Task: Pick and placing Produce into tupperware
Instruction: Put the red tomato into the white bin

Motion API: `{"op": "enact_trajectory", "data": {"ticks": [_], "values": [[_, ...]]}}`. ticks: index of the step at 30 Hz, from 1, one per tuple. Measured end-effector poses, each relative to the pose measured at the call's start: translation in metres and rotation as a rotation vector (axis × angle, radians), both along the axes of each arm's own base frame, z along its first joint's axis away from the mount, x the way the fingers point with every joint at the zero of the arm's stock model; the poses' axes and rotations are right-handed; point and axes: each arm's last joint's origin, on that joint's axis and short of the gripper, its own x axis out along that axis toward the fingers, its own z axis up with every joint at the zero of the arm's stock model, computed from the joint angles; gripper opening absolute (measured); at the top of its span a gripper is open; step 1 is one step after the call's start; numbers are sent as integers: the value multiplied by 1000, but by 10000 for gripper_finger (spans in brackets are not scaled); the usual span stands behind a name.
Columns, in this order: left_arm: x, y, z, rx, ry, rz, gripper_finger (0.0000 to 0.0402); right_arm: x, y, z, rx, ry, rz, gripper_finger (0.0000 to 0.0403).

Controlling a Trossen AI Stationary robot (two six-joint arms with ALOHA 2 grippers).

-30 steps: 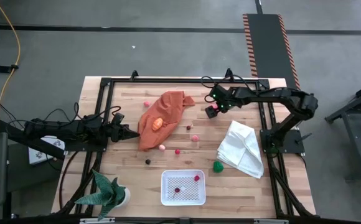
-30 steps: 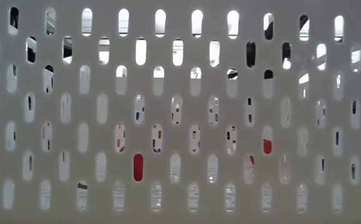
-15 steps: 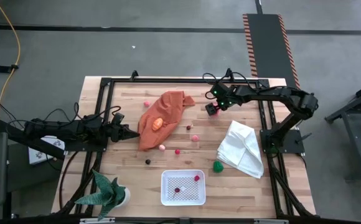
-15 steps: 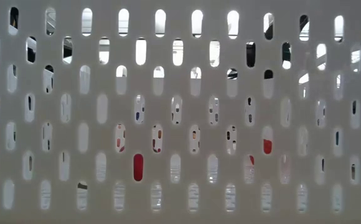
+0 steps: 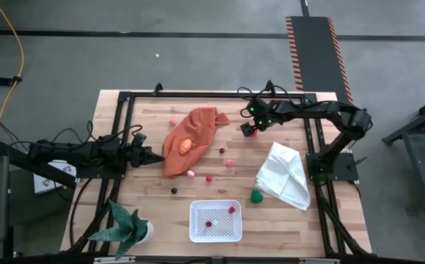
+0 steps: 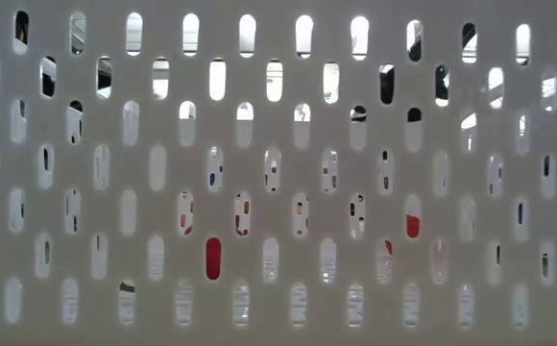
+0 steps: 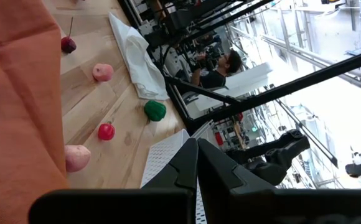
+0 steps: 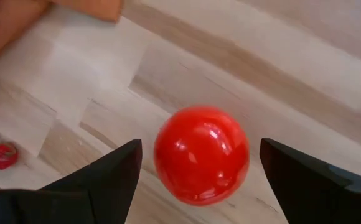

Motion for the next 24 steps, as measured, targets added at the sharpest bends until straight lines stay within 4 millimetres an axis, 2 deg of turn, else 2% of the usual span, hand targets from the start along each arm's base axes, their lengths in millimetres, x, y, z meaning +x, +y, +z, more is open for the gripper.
{"op": "enact_trajectory", "data": {"ticks": [14,24], "values": [[0,0,0,0,0,0,1,6,1,-22,44,54,19,317],[0,0,0,0,-1,0,1,8,2,-22,25,51,25,317]]}}
